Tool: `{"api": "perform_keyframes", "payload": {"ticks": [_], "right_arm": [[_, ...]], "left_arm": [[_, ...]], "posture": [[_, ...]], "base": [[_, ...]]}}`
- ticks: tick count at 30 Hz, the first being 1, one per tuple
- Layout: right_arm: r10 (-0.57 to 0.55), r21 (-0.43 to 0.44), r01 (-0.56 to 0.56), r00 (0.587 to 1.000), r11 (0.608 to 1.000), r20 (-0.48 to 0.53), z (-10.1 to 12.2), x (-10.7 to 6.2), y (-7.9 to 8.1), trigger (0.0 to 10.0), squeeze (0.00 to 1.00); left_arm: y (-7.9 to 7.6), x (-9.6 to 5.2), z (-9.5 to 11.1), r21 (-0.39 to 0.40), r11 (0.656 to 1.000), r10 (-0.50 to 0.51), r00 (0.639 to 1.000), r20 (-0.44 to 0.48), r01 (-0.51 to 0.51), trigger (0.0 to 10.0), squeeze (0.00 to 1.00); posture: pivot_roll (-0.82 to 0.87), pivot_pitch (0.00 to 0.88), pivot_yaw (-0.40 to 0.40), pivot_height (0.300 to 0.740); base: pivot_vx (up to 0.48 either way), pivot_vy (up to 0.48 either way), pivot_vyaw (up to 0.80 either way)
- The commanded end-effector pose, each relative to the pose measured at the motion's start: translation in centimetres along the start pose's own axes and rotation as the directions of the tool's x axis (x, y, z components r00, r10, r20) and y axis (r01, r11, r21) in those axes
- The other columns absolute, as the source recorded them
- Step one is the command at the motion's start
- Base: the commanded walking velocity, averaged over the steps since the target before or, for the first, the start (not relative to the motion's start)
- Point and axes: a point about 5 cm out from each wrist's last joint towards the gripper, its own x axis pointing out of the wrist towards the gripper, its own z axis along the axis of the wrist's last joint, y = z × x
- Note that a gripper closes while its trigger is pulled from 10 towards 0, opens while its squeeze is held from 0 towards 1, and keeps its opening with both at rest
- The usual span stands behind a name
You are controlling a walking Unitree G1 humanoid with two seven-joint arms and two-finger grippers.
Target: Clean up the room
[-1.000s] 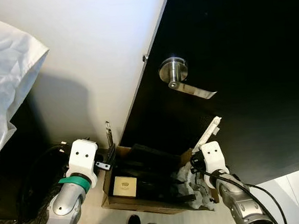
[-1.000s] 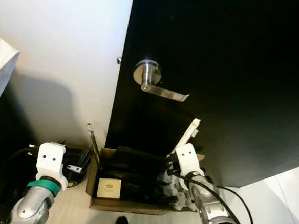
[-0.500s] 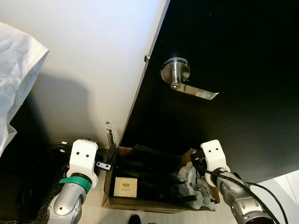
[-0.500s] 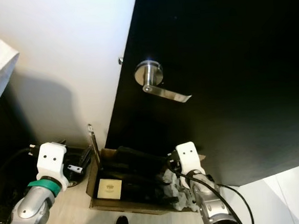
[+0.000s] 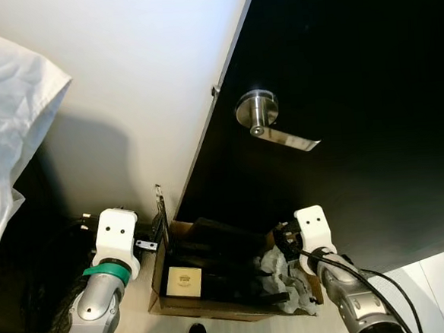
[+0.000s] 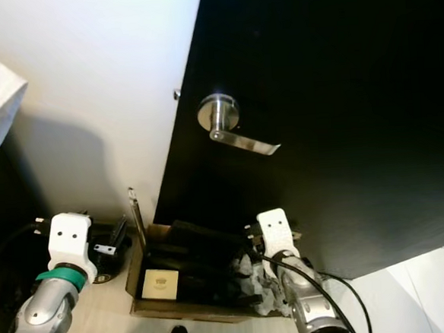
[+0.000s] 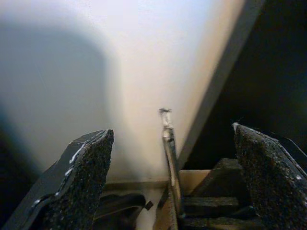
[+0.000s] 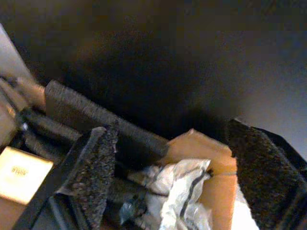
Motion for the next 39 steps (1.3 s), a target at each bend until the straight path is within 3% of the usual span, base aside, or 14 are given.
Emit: {"api": "perform_keyframes", "payload": {"ticks": [1, 4, 5, 8, 9, 12, 13, 27, 39], "right_arm": [[-0.036, 0.022, 0.036, 0.999, 0.999, 0.001, -0.4, -0.3, -0.3, 10.0, 1.0], [-0.042, 0.02, 0.041, 0.999, 0.999, 0.014, -0.4, -0.3, 0.2, 10.0, 1.0], [-0.094, 0.0, 0.094, 0.996, 0.996, -0.006, -0.6, -0.2, 0.0, 10.0, 0.0], [-0.121, 0.017, 0.122, 0.993, 0.992, -0.009, -0.8, -0.3, -0.1, 10.0, 0.0], [-0.117, 0.058, 0.117, 0.993, 0.991, -0.005, -0.9, -0.5, 0.0, 10.0, 1.0], [-0.132, 0.068, 0.132, 0.991, 0.989, -0.007, -1.3, -0.8, 0.2, 10.0, 1.0], [-0.14, 0.06, 0.141, 0.99, 0.988, -0.015, -1.6, -0.8, 0.4, 10.0, 0.0], [-0.174, 0.091, 0.169, 0.984, 0.981, 0.04, -1.3, -0.9, 2.1, 10.0, 0.0], [-0.178, 0.121, 0.169, 0.982, 0.978, 0.064, -0.4, 0.0, 3.1, 10.0, 0.0]], "left_arm": [[-0.5, -0.2, -1.0, -0.005, 1.0, -0.005, 1.0, -0.027, 0.005, 10.0, 0.0], [-0.2, -0.4, -1.5, -0.003, 1.0, -0.005, 0.999, -0.039, 0.004, 10.0, 0.0], [-0.4, -0.7, -2.0, 0.008, 1.0, -0.023, 0.998, -0.057, 0.023, 10.0, 0.0], [-0.4, -0.8, -2.3, 0.014, 0.999, -0.029, 0.997, -0.066, 0.03, 10.0, 0.0], [-0.3, -0.7, -2.4, 0.014, 1.0, -0.026, 0.998, -0.065, 0.027, 10.0, 0.0], [0.1, -0.4, -2.5, 0.013, 1.0, -0.023, 0.998, -0.063, 0.024, 10.0, 0.0], [0.3, -0.2, -2.5, 0.014, 1.0, -0.021, 0.998, -0.059, 0.022, 10.0, 0.0], [1.1, 1.5, -2.6, -0.02, 1.0, -0.004, 0.999, -0.042, 0.003, 10.0, 0.0], [1.5, 2.7, -2.3, -0.031, 0.999, -0.01, 1.0, -0.02, 0.01, 10.0, 0.0]], "posture": [[0.11, 0.025, -0.138, 0.74], [0.11, 0.008, -0.121, 0.74], [0.11, 0.0, -0.098, 0.74], [0.11, 0.0, -0.083, 0.74], [0.12, 0.0, -0.069, 0.74], [0.12, 0.0, -0.055, 0.74], [0.11, 0.0, -0.046, 0.74], [0.1, 0.0, -0.012, 0.74], [0.11, 0.0, -0.012, 0.74]], "base": [[0.0, 0.0, 0.0], [0.0, 0.0, 0.0], [0.0, 0.0, 0.0], [0.0, 0.0, 0.0], [0.0, 0.0, 0.0], [0.0, 0.0, 0.0], [0.0, 0.0, 0.0], [0.0, 0.0, 0.0], [0.0, 0.0, 0.0]]}}
